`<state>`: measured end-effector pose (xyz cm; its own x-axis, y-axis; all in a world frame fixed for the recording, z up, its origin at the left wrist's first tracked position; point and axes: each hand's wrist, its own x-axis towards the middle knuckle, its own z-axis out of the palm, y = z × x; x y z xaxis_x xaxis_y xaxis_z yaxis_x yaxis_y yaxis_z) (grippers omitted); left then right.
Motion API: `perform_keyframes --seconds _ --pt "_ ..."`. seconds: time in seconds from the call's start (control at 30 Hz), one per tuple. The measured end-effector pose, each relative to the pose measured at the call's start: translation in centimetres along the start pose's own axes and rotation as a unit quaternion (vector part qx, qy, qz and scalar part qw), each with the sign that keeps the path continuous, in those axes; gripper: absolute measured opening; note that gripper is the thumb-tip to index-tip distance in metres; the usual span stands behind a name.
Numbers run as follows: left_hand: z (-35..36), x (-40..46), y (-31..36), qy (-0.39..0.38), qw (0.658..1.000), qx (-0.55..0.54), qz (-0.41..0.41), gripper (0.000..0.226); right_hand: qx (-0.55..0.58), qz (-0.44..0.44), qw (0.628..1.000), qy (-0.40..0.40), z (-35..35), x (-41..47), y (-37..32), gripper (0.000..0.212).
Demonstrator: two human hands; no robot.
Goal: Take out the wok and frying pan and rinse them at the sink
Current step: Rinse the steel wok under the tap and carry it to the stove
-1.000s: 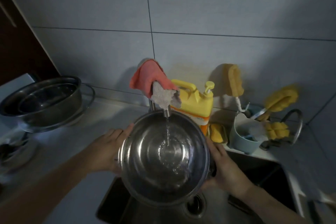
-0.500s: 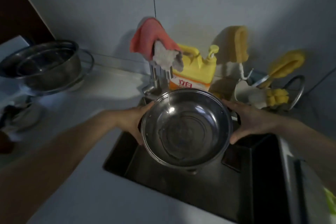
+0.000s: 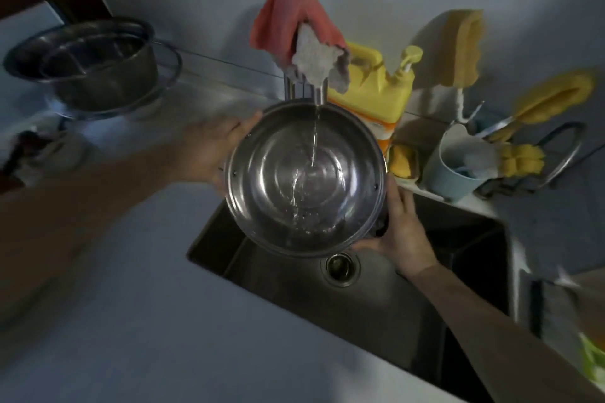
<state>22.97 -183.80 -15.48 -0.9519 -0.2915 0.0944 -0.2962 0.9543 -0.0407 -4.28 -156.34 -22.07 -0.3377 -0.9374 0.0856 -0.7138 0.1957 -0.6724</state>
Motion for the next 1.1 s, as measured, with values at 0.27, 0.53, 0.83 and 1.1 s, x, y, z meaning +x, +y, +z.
perform_keyframes --seconds 0.27,0.53,0.83,1.1 --pt "5.6 -0.4 6.9 0.036 0.981 -0.068 -0.179 0.149 -0.205 -0.164 0.964 0.039 -7.0 1.8 3.3 0.141" --pt "7.3 -0.5 10.5 0.239 0.963 0.011 -0.120 0.122 -0.230 -0.262 0.926 0.144 -9.0 -2.5 5.3 0.120" --pt "-1.3 0.9 10.8 0.415 0.893 0.143 -0.098 0.105 -0.276 -0.374 0.836 0.294 -14.7 -4.4 -0.2 0.107" --pt "-4.9 1.3 11.0 0.455 0.870 0.170 -0.087 0.102 -0.274 -0.402 0.817 0.310 -16.9 -4.8 -3.3 0.105"
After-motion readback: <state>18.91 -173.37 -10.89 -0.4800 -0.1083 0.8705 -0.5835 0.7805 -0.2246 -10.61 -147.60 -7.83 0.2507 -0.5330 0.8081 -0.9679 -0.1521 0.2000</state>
